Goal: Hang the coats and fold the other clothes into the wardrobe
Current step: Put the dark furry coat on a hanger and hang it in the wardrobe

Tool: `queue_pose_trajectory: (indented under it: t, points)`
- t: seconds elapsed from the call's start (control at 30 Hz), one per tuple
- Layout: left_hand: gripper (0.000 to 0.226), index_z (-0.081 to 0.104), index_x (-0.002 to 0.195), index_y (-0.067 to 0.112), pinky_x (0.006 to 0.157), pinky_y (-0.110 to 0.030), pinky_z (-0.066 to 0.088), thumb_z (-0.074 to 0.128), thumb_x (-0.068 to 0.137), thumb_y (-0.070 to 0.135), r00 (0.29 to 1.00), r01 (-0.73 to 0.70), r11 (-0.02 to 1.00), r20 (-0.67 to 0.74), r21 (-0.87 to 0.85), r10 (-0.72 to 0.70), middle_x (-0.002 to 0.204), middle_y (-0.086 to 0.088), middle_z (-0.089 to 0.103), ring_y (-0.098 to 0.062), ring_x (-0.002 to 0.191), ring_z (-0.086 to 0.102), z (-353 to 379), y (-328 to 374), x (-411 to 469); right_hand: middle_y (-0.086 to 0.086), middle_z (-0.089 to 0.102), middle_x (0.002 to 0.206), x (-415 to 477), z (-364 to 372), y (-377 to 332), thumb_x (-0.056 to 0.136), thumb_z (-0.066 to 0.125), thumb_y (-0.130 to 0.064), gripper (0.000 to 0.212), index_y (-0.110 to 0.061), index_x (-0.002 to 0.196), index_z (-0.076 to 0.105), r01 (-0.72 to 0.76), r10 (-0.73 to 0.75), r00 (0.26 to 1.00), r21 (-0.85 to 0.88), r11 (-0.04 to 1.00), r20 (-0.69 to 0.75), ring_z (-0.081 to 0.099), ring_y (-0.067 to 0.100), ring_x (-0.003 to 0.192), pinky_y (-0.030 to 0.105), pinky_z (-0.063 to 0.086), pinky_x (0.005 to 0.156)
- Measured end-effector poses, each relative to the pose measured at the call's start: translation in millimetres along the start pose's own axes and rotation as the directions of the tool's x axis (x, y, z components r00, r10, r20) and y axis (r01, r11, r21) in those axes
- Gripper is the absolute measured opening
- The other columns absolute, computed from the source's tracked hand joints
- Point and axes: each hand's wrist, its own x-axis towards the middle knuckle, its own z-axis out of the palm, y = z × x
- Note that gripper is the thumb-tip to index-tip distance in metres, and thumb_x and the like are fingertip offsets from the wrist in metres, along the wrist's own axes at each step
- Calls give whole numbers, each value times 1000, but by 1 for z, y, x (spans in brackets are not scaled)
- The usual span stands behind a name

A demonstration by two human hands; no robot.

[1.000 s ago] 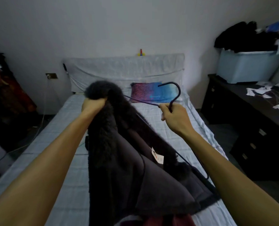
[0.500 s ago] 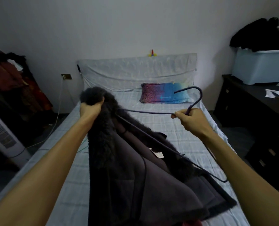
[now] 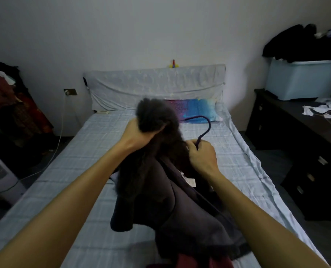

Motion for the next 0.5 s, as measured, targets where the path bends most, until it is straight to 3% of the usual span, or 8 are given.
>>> queue_pose_trajectory:
  t: [0.07,0.13,0.2,0.27,0.3,0.4,0.43,0.5]
  points:
    - [39,70,97,4,76,-24,50,82,70,31,992,-72,997,105,20,69,96,-4,68,-11,91,62,1,1,-16,-10,48,48,-1,0,7,90,54,-24,42,-26,48,48,-63,68,995,66,996,-79,51,10,54,30,37,53]
    - [39,72,88,10,74,-33,55,78,67,42,920,-154,985,373,71,117,90,-5,73,-14,83,67,9,4,-33,-12,52,52,-3,4,15,86,56,-25,34,-28,52,53,-105,113,991,117,988,-64,56,14,59,38,49,57]
    - [34,69,89,18,73,-29,53,77,68,43,720,-227,957,693,182,39,87,5,71,-10,79,65,19,12,-41,-12,56,61,-7,9,17,87,59,-18,29,-28,60,54,-113,116,993,125,986,-12,57,11,66,35,50,63]
    - [31,66,93,18,74,-27,50,77,70,36,558,-252,924,823,287,-104,88,7,67,-11,82,63,18,16,-33,-12,58,60,-10,12,19,88,58,-10,30,-26,63,58,-68,77,996,213,975,-37,54,5,62,29,44,61]
    - [25,67,90,17,72,-29,49,75,70,30,569,-238,926,815,294,-113,85,4,66,-13,80,62,13,16,-25,-10,60,59,-11,12,23,88,58,-11,27,-24,65,64,-40,60,996,253,967,-70,55,4,60,30,45,59]
    - [31,65,101,23,82,-29,43,65,71,23,866,-336,834,492,438,91,98,-1,56,-17,94,55,0,-2,1,-10,60,52,-14,12,33,88,62,-20,18,-17,74,73,-39,57,997,304,952,-51,56,5,53,33,48,54]
    - [49,56,118,24,93,-33,39,66,70,29,879,-399,742,455,539,142,113,-5,51,-22,108,49,2,-11,5,-13,58,49,-15,15,34,88,62,-20,18,-17,75,73,-44,55,998,309,950,-28,54,2,50,29,45,53]
    - [77,35,139,24,108,-43,26,65,70,41,818,-495,592,571,637,69,139,-10,37,-29,128,35,17,-28,2,-16,61,53,-20,20,30,89,61,-18,17,-18,78,75,15,-16,1000,270,963,0,57,-1,53,22,44,56]
